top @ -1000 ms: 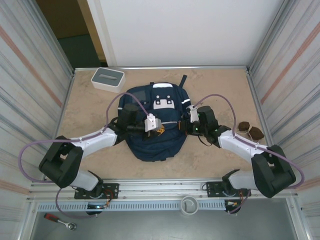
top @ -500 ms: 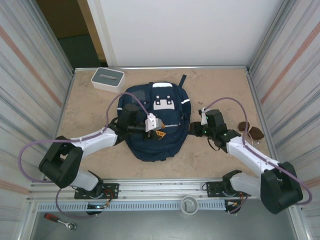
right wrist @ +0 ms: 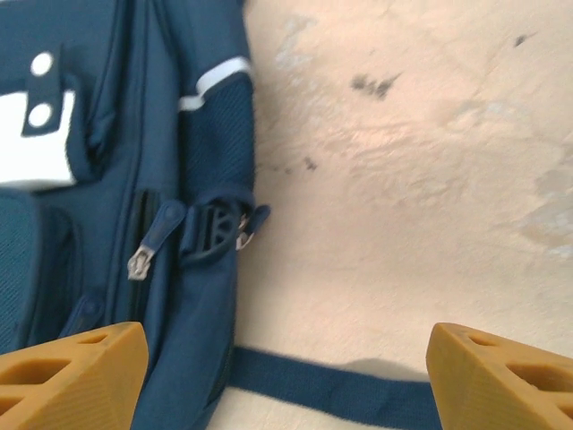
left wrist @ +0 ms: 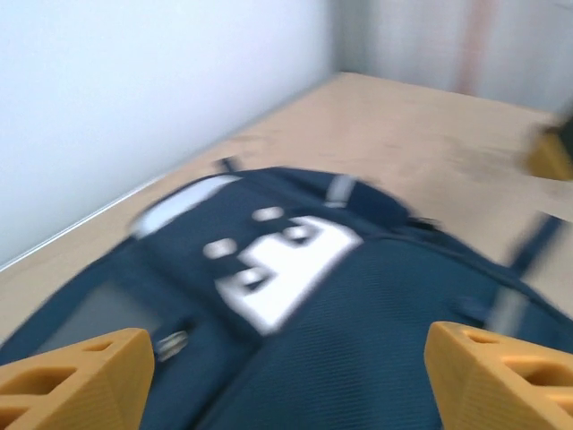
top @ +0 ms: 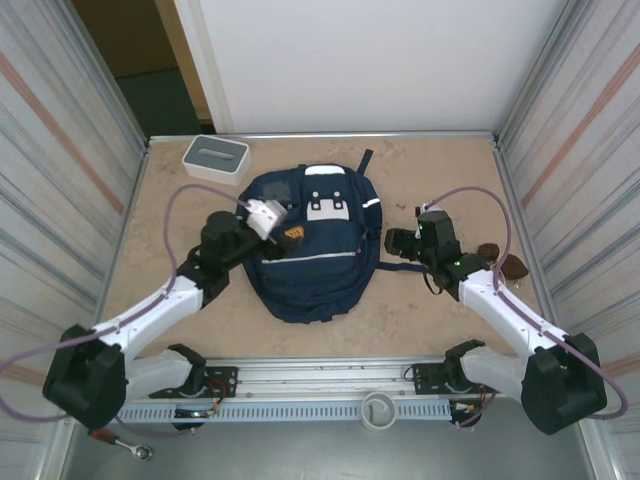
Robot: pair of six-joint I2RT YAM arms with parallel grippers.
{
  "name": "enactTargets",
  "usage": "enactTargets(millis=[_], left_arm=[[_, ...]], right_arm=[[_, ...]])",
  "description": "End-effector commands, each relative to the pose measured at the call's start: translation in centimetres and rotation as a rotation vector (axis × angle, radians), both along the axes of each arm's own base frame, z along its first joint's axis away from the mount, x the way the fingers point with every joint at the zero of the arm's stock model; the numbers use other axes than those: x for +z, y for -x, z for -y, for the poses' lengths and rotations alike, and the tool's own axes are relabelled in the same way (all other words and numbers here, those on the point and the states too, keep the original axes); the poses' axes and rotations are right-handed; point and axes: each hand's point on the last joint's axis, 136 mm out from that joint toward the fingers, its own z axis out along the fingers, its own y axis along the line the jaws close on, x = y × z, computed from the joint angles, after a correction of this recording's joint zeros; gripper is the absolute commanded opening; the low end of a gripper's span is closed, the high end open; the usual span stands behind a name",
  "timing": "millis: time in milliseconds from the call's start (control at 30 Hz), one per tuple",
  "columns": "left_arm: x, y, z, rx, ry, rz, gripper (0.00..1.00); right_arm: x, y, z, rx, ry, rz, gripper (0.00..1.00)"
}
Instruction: Pack books, pencil case, and school supplies into a backpack
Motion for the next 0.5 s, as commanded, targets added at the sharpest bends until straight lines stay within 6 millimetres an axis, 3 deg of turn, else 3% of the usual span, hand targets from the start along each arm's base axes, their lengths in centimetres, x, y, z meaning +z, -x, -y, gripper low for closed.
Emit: enactTargets(millis=[0,67,200,333,467], left_arm=[[-0.6,-1.6,-7.4,0.378,0.09,-0.062,0.85],[-0.5,-1.2,-9.7,0.461,0.094,-0.033,0.91],[0.1,-0.2,-12.3,0.567,0.06,0.045,0.99],[0.5,0.2,-14.7,0.676,0.013,0.103,0.99],[0.8,0.5,-16.6,0.776,0.015,0.155,0.99]], right_arm=[[3.2,-1.2,2.7,-0.137,0.076,0.094,0.84],[4.3,-1.2,3.9,-0.174,0.114,0.132,0.9],[6.2,-0.5,6.0,-0.236,0.185,0.197,0.99],[7.5,0.6,8.3,-0.31,0.257,0.255,0.99],[7.6,1.7,11.9,-0.455,0.356,0.32,0.99]])
